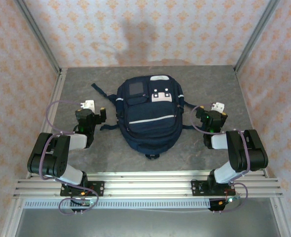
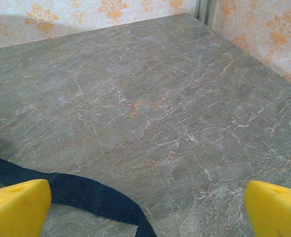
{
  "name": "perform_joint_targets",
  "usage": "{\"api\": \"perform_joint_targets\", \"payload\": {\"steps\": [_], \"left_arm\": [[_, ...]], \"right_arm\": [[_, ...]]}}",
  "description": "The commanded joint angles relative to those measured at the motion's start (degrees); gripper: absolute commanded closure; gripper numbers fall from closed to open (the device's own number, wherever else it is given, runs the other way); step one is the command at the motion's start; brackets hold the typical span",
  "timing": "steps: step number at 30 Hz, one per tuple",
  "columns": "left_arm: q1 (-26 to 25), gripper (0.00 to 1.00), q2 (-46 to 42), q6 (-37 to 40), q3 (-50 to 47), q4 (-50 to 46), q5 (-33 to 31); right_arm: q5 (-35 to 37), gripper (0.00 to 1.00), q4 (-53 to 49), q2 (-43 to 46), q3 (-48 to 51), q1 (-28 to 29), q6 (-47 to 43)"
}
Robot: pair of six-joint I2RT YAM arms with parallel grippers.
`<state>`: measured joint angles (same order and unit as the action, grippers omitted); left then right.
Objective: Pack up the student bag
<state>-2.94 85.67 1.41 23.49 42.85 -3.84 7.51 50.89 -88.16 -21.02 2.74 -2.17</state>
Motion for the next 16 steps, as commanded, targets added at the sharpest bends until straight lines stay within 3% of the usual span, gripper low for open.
{"api": "perform_joint_targets", "payload": {"steps": [1,16], "left_arm": [[0.13,0.00,0.29,-0.24,1.13,-0.49,-1.17],[0.13,0.00,0.29,-0.27,1.12,-0.57,-1.09]], "right_arm": [[-0.30,0.01,-0.01,-0.34,-1.05,0.12,-0.50],[-0.30,0.01,-0.01,-0.33,-1.05,0.12,-0.46]]}}
